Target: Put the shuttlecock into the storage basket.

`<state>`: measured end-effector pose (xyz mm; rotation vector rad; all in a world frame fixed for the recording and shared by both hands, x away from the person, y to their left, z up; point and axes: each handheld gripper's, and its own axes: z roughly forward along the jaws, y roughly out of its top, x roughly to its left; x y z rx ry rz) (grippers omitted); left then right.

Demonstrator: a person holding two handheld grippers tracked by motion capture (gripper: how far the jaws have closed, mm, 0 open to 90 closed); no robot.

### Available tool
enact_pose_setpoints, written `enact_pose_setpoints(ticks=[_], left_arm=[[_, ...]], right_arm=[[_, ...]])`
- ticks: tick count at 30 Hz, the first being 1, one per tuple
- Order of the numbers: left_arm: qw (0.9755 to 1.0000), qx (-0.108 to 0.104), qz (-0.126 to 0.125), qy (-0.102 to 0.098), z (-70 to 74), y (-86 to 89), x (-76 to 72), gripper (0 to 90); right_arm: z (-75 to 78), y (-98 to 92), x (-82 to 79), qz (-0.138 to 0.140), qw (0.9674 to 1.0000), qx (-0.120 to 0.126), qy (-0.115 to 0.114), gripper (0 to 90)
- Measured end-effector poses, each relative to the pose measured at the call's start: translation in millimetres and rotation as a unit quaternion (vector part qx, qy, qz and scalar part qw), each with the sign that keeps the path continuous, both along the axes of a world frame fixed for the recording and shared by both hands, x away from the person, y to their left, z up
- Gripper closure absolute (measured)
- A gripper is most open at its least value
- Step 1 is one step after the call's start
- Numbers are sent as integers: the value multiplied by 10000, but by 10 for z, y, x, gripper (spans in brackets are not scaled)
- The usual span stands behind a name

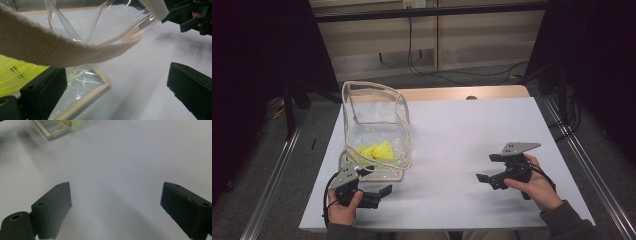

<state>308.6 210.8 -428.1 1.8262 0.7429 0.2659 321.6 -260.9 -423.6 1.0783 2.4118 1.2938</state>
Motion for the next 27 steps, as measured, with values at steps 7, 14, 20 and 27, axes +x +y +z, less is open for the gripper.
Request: enact_pose_setpoints(ticks=[7, 14, 20, 27], left_arm=[[10000, 17, -18, -14, 2, -6, 3, 28], [10000, 13, -26, -8, 0, -8, 9, 28], [10000, 19, -36, -15, 1, -9, 11, 28], [10000, 39, -31, -12, -1, -12, 15, 28]], right_arm=[[-51, -78, -53, -96, 10000, 4, 10, 91], [-83, -124, -92, -126, 9999, -1, -9, 91], [-116, -132, -119, -118, 9999, -56, -23, 91], [-139, -180, -144, -155, 9999, -62, -17, 91]])
